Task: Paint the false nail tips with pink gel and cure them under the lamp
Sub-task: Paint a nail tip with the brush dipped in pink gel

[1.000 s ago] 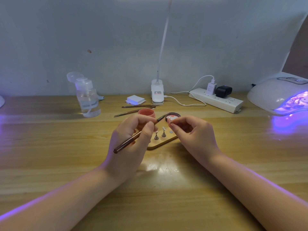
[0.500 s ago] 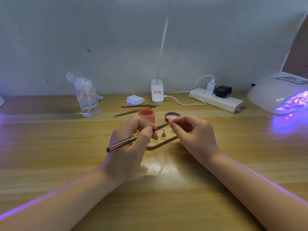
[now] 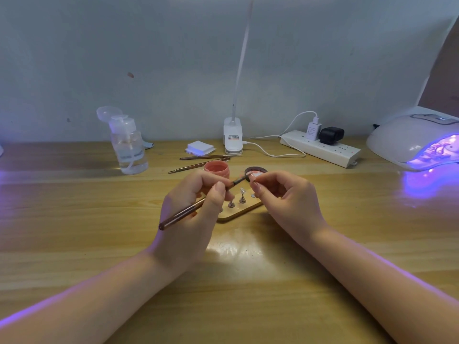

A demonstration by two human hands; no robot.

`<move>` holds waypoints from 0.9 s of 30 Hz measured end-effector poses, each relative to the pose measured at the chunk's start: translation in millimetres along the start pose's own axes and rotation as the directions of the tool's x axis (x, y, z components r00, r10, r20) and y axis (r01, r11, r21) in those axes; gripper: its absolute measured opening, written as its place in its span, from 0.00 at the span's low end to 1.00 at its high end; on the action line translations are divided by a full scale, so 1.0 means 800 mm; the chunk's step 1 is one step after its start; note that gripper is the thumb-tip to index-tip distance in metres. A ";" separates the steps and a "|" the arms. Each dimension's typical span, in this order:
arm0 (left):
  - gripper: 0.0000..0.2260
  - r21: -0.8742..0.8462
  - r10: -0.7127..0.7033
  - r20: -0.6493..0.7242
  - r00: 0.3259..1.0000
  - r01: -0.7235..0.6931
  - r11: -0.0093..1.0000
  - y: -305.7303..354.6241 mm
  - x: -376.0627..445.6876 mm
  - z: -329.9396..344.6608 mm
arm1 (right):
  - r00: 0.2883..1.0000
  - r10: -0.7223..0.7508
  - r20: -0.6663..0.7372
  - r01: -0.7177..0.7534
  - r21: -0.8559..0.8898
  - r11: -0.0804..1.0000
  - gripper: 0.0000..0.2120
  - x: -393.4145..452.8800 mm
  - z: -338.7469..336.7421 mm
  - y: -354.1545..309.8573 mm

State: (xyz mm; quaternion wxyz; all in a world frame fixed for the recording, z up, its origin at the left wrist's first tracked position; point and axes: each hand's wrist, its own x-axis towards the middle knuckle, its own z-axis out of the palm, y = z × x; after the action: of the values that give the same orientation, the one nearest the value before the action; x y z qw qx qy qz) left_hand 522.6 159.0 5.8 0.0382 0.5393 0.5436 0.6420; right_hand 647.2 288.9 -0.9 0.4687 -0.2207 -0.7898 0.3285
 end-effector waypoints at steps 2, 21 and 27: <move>0.05 -0.007 -0.035 -0.001 0.999 0.035 0.999 -0.001 0.000 0.001 | 1.000 0.005 -0.001 -0.005 0.001 1.000 0.04 0.000 0.000 0.000; 0.06 -0.037 -0.073 0.025 0.997 0.074 0.997 -0.003 0.001 0.000 | 1.000 0.017 0.001 -0.017 0.002 1.000 0.04 0.000 -0.001 0.000; 0.08 -0.030 -0.027 0.033 0.999 0.028 0.999 -0.001 0.000 -0.002 | 1.000 0.012 -0.001 -0.012 -0.008 1.000 0.05 0.000 0.000 0.000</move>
State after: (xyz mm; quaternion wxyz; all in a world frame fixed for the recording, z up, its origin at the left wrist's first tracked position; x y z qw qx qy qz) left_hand 521.0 157.8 5.4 0.0641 0.5417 0.5402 0.6408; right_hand 647.3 289.2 -0.6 0.4662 -0.2277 -0.7895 0.3278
